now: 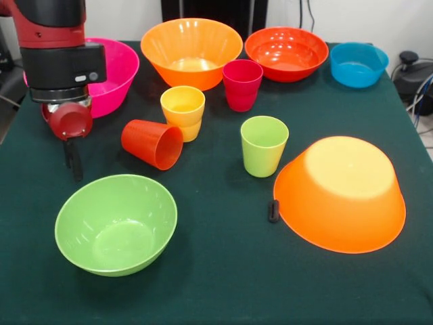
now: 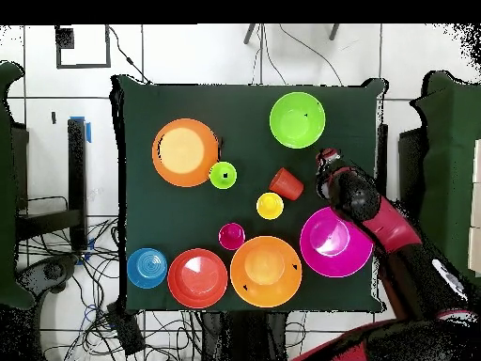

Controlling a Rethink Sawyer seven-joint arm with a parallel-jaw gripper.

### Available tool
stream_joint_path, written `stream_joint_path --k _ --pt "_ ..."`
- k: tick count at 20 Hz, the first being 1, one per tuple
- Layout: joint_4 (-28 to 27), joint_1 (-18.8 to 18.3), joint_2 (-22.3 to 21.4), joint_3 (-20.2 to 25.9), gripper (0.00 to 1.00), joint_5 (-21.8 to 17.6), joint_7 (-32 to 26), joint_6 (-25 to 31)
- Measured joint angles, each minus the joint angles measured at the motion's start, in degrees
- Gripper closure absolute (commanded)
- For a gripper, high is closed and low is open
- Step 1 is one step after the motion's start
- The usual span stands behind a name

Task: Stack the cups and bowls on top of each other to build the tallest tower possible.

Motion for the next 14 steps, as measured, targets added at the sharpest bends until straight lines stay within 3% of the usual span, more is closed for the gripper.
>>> stream_joint_path --k 4,5,14 --pt "0.0 -5.0 0.2 4.7 0.00 -4.4 0.0 2.0" --pt "0.0 -7.6 0.4 6.7 0.00 -6.6 0.0 3.3" --pt "-0.3 -13.3 0.5 10.8 0.00 -11.5 0.0 6.9"
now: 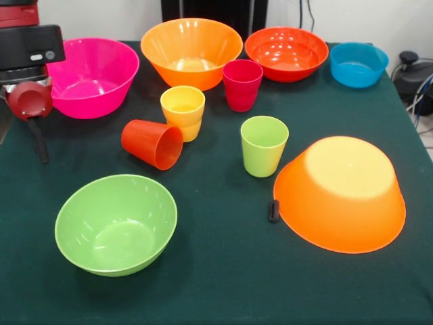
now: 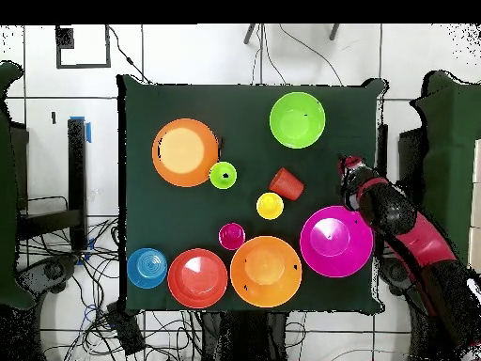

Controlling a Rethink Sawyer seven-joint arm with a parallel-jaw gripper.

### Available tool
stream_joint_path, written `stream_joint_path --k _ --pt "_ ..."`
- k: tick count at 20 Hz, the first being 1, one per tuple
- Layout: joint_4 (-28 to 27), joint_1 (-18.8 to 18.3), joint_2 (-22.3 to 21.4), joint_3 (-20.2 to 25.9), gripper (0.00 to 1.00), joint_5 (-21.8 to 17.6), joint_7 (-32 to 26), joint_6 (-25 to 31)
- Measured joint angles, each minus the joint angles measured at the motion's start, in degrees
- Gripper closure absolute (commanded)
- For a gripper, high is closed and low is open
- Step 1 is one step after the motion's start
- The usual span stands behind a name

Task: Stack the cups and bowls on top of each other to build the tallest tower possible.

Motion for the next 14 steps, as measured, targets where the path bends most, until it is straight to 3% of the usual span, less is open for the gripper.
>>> stream_joint_path --k 14 --pt "-0.2 -4.1 4.7 10.6 0.00 -3.4 0.0 2.6"
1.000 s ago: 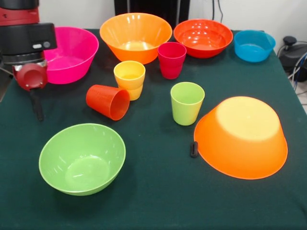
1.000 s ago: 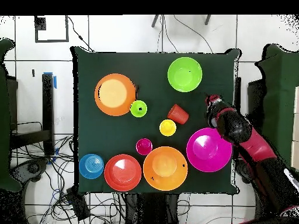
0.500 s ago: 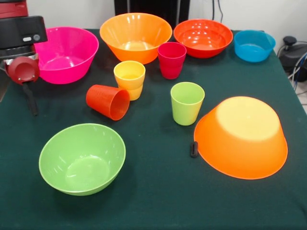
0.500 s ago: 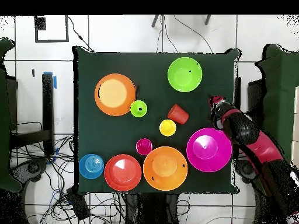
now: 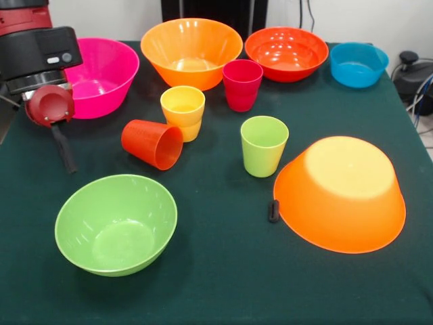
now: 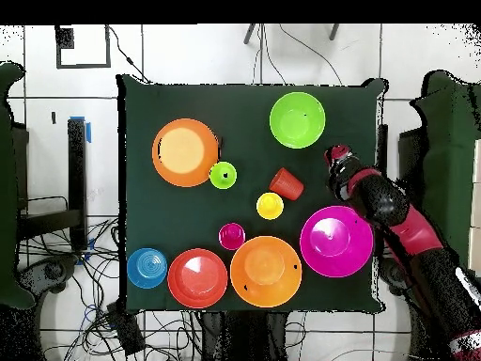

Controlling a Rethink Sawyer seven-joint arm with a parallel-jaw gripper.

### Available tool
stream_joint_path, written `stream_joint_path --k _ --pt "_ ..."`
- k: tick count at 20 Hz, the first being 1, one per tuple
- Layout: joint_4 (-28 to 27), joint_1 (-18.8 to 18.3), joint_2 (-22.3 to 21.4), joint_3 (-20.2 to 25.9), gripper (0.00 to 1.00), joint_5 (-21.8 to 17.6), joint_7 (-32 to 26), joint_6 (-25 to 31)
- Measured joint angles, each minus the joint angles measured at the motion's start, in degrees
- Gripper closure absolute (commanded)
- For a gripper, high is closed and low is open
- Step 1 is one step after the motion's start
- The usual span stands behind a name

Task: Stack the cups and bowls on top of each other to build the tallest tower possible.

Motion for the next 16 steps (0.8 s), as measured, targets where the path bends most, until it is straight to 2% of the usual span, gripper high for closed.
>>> stream_joint_path --k 9,16 --pt "-0.4 0.5 0.5 1.6 0.00 -0.1 0.0 4.0" --pt "-1.1 2.1 0.4 1.7 0.00 -0.1 0.0 4.2"
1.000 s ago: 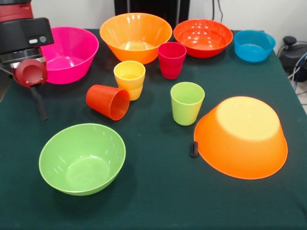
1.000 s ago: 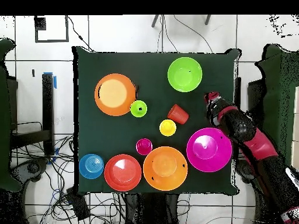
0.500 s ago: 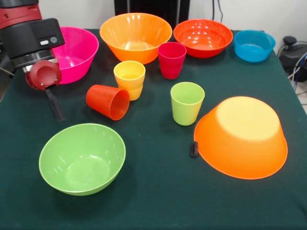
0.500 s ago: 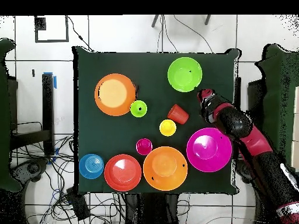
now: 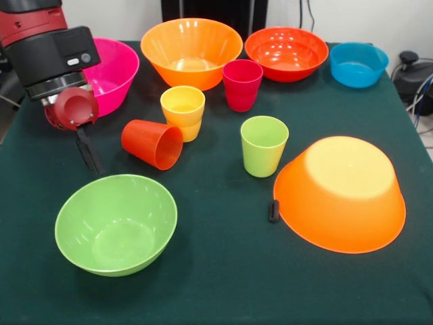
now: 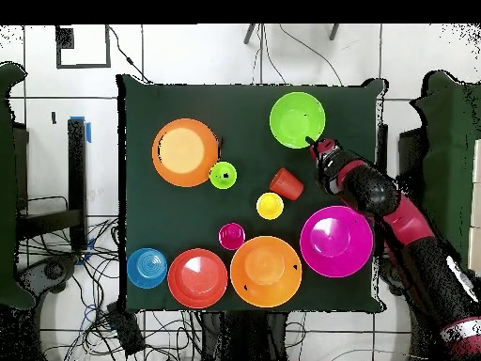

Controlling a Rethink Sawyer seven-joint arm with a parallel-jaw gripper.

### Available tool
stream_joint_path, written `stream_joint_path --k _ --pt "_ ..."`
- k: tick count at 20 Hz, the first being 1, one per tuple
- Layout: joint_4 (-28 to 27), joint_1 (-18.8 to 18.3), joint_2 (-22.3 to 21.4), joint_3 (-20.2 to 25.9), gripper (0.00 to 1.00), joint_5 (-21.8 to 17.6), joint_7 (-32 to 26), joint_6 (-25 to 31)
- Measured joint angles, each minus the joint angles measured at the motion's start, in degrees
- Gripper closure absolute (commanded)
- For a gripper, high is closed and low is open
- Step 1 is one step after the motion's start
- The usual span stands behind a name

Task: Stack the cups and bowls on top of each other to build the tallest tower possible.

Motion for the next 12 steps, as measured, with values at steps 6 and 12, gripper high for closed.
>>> stream_joint_path --k 6,12 --pt "-1.5 2.1 0.0 -0.3 0.00 -0.9 0.0 0.0" --pt "-3.6 4.8 -0.1 -0.9 0.00 -2.4 0.0 0.0"
